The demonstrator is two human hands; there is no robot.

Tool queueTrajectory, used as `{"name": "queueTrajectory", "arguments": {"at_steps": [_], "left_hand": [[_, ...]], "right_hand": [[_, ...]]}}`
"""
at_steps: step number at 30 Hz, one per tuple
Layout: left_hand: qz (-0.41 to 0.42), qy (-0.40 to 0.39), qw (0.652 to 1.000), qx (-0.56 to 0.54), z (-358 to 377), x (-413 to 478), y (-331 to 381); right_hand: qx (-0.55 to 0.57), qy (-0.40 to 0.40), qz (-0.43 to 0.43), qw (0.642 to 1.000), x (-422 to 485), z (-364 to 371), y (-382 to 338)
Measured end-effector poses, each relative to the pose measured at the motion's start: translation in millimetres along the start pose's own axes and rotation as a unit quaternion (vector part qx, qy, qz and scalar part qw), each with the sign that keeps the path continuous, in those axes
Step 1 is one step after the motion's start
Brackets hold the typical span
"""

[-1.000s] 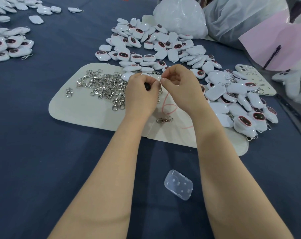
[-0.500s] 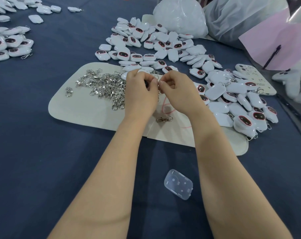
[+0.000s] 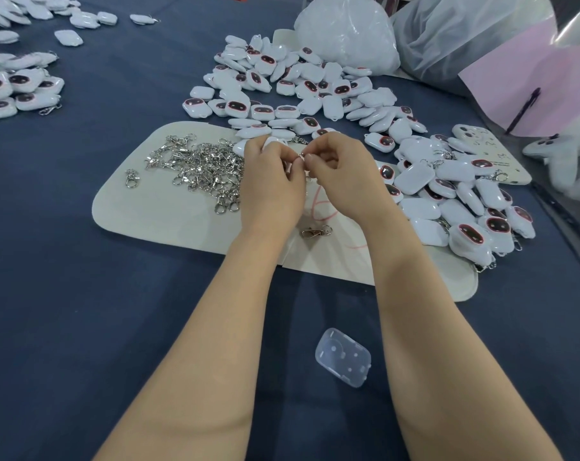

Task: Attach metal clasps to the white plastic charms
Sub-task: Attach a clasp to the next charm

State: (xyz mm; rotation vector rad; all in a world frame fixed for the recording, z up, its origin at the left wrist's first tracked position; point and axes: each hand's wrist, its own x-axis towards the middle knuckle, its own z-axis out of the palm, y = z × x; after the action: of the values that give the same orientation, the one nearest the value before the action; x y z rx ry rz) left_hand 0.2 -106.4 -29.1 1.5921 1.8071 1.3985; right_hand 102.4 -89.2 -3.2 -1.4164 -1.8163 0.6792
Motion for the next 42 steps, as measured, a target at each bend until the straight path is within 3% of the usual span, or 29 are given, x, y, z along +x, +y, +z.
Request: {"name": "queueTrajectory", "arguments": {"at_steps": [12, 19, 22, 32, 42], "left_hand": [[-0.002, -0.010, 1.000, 0.003, -1, 2, 0], [-0.050, 0.000, 0.997, -0.058, -3, 6, 2], [-0.068, 0.007, 0.994, -0.089, -3, 5, 3], [-0.062, 0.013, 0.997, -0.042, -2, 6, -2], [-0.046, 0.020, 0.999, -0.015, -1, 3, -2]], "right_hand": [[-0.010, 0.009, -0.003, 1.000, -1, 2, 2], [0.037, 0.078, -0.019, 0.996, -1, 8, -3], [0.023, 0.065, -0.022, 0.997, -1, 10, -5], [0.002, 0.072, -0.025, 0.997, -2, 12, -5], [0.042, 0.034, -0.003, 0.999, -4, 16, 0]]}}
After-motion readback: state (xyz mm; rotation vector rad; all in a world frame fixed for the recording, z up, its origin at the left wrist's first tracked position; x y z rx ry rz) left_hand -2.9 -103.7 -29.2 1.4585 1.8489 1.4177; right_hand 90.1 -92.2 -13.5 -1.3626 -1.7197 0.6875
